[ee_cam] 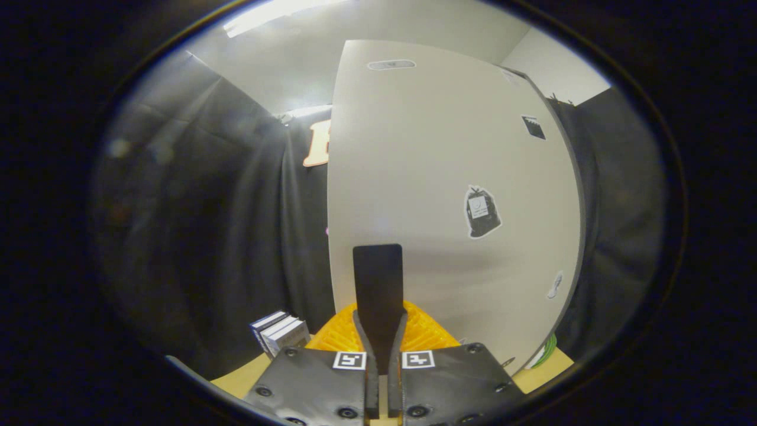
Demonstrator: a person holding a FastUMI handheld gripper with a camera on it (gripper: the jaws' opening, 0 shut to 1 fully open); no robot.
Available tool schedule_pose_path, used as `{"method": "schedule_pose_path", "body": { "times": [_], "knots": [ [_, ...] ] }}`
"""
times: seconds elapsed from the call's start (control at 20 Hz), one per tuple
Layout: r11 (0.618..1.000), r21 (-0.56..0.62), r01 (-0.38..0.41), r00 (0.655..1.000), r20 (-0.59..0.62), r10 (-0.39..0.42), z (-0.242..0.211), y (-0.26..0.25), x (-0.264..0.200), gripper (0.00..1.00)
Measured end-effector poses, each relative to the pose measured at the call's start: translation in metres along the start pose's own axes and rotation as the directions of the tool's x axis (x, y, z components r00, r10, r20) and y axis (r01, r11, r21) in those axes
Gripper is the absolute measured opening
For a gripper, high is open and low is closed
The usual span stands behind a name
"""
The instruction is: Open the shoe cabinet door, grab the shoes and put them into the shoe cabinet, then close the shoe cabinet door.
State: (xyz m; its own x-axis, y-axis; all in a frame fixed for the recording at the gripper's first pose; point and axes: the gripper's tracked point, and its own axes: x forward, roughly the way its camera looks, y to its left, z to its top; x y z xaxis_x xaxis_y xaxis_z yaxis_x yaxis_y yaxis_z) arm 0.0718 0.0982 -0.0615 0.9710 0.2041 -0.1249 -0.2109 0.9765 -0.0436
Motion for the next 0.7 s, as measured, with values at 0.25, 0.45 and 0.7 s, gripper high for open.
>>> {"method": "schedule_pose_path", "body": {
  "times": [0.25, 0.45, 0.7],
  "knots": [
    [0.999, 0.016, -0.044, 0.999, -0.015, 0.044, 0.002, -0.018, -0.053, 0.08],
    [0.998, 0.001, -0.058, 0.998, -0.029, 0.058, 0.007, -0.040, -0.086, 0.08],
    [1.000, -0.002, -0.029, 0.999, -0.026, 0.029, 0.012, -0.078, -0.128, 0.07]
  ]
}}
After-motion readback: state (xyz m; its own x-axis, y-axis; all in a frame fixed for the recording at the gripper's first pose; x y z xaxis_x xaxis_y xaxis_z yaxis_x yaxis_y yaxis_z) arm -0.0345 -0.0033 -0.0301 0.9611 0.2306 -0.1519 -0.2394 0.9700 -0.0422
